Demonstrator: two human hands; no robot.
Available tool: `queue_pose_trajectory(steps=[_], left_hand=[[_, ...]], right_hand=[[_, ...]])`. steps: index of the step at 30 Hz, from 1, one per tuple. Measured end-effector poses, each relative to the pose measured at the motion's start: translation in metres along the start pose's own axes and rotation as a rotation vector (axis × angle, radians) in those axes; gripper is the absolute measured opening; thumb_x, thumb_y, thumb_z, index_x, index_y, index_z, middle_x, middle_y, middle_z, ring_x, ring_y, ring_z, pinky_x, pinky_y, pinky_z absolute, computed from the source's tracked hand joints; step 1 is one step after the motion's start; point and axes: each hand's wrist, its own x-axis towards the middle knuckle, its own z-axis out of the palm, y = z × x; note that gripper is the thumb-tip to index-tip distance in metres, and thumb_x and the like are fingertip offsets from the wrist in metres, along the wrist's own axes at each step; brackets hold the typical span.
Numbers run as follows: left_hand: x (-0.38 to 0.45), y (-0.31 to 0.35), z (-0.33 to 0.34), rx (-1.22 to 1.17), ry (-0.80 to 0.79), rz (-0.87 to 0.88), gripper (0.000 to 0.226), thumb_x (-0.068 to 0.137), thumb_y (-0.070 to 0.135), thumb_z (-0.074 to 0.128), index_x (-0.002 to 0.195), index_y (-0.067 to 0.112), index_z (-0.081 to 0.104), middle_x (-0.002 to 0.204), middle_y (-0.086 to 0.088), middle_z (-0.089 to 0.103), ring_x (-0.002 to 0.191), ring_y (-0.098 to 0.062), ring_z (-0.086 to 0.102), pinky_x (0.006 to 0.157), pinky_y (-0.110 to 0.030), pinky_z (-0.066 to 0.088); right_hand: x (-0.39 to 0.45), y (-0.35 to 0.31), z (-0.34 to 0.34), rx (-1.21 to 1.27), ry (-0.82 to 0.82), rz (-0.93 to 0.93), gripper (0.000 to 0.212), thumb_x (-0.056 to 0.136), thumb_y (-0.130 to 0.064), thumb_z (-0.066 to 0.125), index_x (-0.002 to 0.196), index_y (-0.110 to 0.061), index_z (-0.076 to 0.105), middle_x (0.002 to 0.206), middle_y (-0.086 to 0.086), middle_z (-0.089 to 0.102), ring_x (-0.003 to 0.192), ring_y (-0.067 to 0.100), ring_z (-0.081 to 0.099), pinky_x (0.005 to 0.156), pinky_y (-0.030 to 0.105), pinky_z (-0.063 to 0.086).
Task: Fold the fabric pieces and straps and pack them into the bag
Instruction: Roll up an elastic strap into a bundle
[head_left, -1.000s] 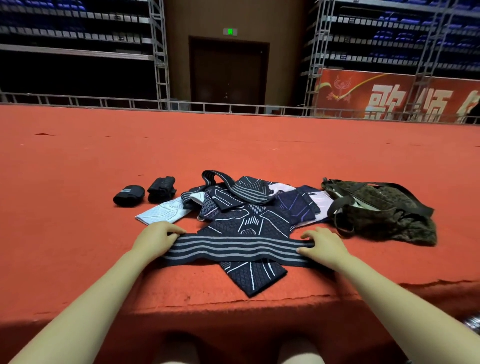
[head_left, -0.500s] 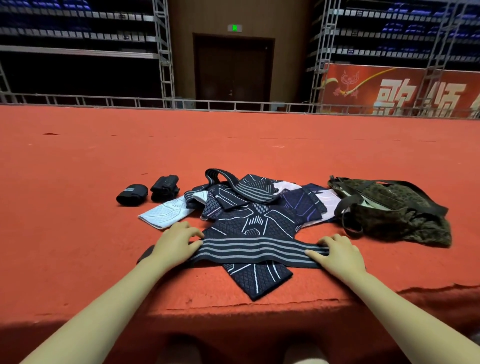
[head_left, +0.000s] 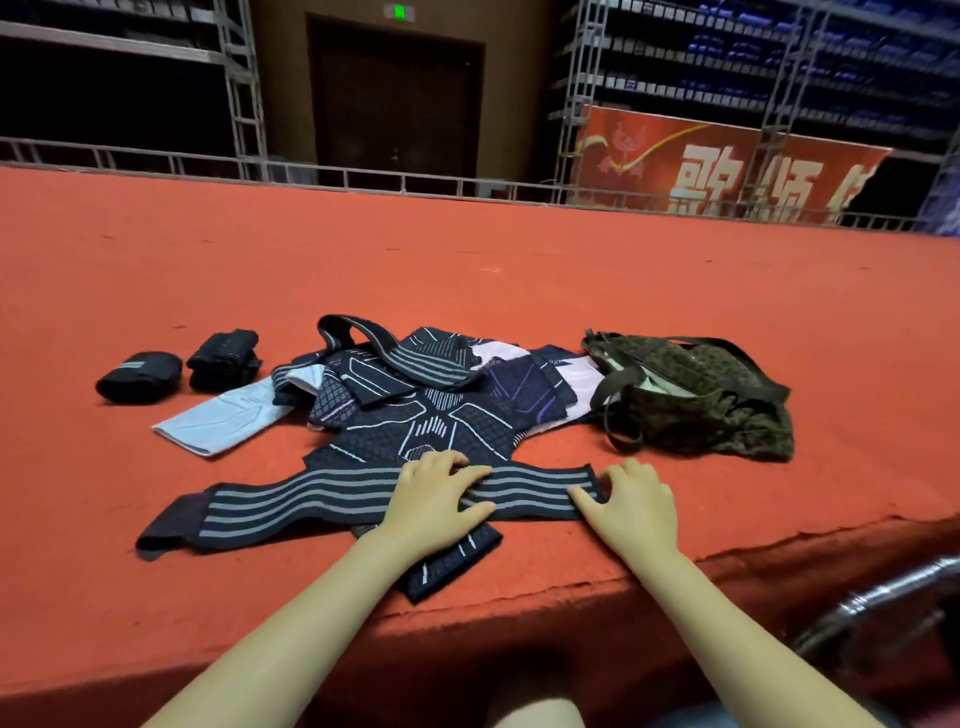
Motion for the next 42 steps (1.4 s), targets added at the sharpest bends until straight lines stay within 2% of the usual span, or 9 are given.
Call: queue_pose_trajectory(steps=[2, 7, 13, 21, 23, 29, 33, 38, 42], left_hand=[[0.001, -0.001, 0.009, 0.015, 0.061, 0.008, 0.077, 0.069, 0.072, 0.016, 0.131, 0.042, 0.050, 0.128, 0.012, 0.048, 0.122, -0.014, 0.040, 0.102, -0.034, 0.027], [0.002, -0.003, 0.012, -0.062, 0.138, 0.009, 0.072, 0.069, 0.071, 0.024, 0.123, 0.037, 0.058, 0.123, 0.011, 0.051, 0.119, -0.013, 0.042, 0.101, -0.034, 0.029], [-0.002, -0.005, 0.013, -0.148, 0.235, -0.013, 0.041, 0.078, 0.051, 0.050, 0.105, 0.027, 0.068, 0.105, 0.010, 0.055, 0.105, -0.015, 0.046, 0.091, -0.030, 0.039], [-0.004, -0.002, 0.009, -0.166, 0.232, -0.023, 0.029, 0.085, 0.037, 0.060, 0.110, 0.024, 0.067, 0.106, 0.010, 0.057, 0.107, -0.014, 0.046, 0.091, -0.030, 0.041], [-0.004, -0.001, 0.007, -0.156, 0.215, -0.027, 0.032, 0.088, 0.035, 0.056, 0.118, 0.023, 0.061, 0.110, 0.009, 0.057, 0.110, -0.015, 0.045, 0.093, -0.029, 0.039], [-0.004, 0.002, 0.005, -0.148, 0.204, 0.020, 0.037, 0.093, 0.038, 0.043, 0.124, 0.024, 0.057, 0.112, 0.006, 0.061, 0.108, -0.018, 0.049, 0.093, -0.036, 0.040], [-0.005, 0.003, 0.009, -0.145, 0.242, 0.046, 0.055, 0.085, 0.056, 0.028, 0.102, 0.025, 0.070, 0.103, 0.010, 0.061, 0.102, -0.015, 0.050, 0.089, -0.036, 0.042], [-0.007, 0.007, 0.004, -0.174, 0.216, 0.051, 0.064, 0.081, 0.067, 0.026, 0.119, 0.029, 0.059, 0.109, 0.012, 0.057, 0.108, -0.010, 0.044, 0.094, -0.030, 0.035], [-0.009, 0.006, 0.008, -0.124, 0.219, 0.099, 0.053, 0.082, 0.056, 0.035, 0.116, 0.025, 0.061, 0.113, 0.010, 0.057, 0.111, -0.012, 0.046, 0.097, -0.034, 0.038]], right_hand=[[-0.002, 0.001, 0.000, 0.110, -0.017, -0.042, 0.032, 0.080, -0.047, 0.064, 0.086, -0.015, 0.064, 0.093, 0.004, 0.061, 0.097, 0.028, 0.054, 0.077, 0.038, 0.041], [0.001, 0.003, -0.009, 0.574, -0.119, -0.005, 0.003, 0.084, -0.022, 0.066, 0.085, -0.022, 0.064, 0.083, -0.004, 0.069, 0.081, 0.016, 0.062, 0.072, 0.030, 0.045], [0.008, -0.030, -0.023, 1.067, -0.072, 0.082, 0.021, 0.084, -0.004, 0.066, 0.075, -0.023, 0.064, 0.065, -0.011, 0.064, 0.056, -0.006, 0.054, 0.058, 0.014, 0.043], [-0.011, -0.070, -0.006, 0.981, -0.175, -0.075, 0.009, 0.088, -0.020, 0.066, 0.082, -0.026, 0.069, 0.074, -0.012, 0.069, 0.069, -0.007, 0.058, 0.069, 0.015, 0.044], [-0.012, -0.073, -0.005, 0.941, -0.210, -0.123, 0.018, 0.093, -0.024, 0.058, 0.081, -0.026, 0.071, 0.074, -0.012, 0.069, 0.071, -0.006, 0.060, 0.073, 0.018, 0.046], [-0.013, -0.070, 0.005, 0.626, -0.050, -0.235, 0.021, 0.080, 0.000, 0.061, 0.090, -0.015, 0.072, 0.089, -0.004, 0.057, 0.089, 0.014, 0.050, 0.081, 0.027, 0.041], [-0.012, -0.067, 0.008, 0.581, -0.075, -0.099, 0.035, 0.077, -0.011, 0.067, 0.112, -0.018, 0.064, 0.107, 0.003, 0.054, 0.105, 0.021, 0.046, 0.090, 0.028, 0.039], [-0.012, -0.068, 0.003, 0.629, -0.153, -0.019, 0.048, 0.079, -0.022, 0.070, 0.125, -0.022, 0.055, 0.106, -0.001, 0.053, 0.093, 0.015, 0.055, 0.087, 0.026, 0.042], [-0.011, -0.067, 0.004, 0.681, -0.188, -0.009, 0.058, 0.080, -0.020, 0.069, 0.135, -0.020, 0.048, 0.114, 0.003, 0.065, 0.102, 0.020, 0.062, 0.090, 0.031, 0.046]])
